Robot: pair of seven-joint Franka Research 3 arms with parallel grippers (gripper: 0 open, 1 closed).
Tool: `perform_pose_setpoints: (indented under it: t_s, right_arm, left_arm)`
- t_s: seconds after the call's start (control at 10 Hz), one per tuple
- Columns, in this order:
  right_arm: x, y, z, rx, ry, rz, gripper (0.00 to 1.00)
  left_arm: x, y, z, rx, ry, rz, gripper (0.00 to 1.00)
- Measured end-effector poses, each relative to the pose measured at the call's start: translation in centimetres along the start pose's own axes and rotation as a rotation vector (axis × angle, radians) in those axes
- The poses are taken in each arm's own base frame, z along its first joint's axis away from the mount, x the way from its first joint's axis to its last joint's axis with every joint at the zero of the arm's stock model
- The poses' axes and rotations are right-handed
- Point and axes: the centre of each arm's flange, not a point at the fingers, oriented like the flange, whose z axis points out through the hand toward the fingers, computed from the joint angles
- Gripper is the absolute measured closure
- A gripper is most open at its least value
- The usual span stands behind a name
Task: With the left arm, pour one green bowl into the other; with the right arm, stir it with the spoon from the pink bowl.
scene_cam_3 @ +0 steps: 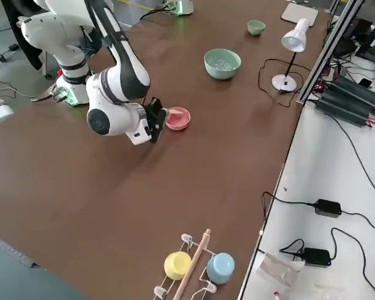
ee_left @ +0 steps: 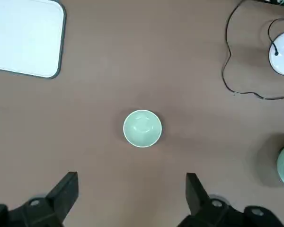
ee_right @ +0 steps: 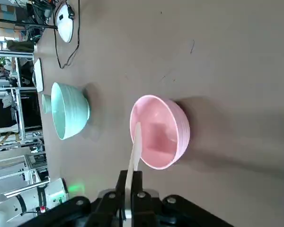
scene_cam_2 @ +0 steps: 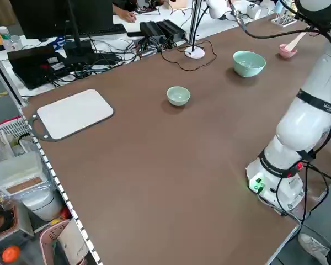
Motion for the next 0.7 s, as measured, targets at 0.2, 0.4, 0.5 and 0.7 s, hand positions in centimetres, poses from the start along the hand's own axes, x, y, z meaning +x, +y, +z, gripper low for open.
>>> perform_pose_setpoints:
  t_s: [0.2, 0.4, 0.5, 0.7]
  right_arm:
    - [0.0, 0.5, 0.5, 0.014, 0.005, 0.015, 0.95]
    - [0.0, 1.2, 1.1, 0.027, 0.006, 0.032, 0.95]
    - [0.0, 1.5, 1.4, 0.033, 0.01, 0.04, 0.95]
    - [0.0, 1.9, 1.8, 0.037, 0.01, 0.046, 0.95]
  left_arm:
    - [-0.1, 0.8, 0.0, -0.001, 0.0, 0.013, 0.0]
    - [-0.1, 0.5, 0.0, -0.001, 0.0, 0.009, 0.0]
    - [-0.1, 0.4, 0.0, 0.0, 0.0, 0.006, 0.0]
    - [-0.1, 0.6, 0.0, -0.001, 0.0, 0.011, 0.0]
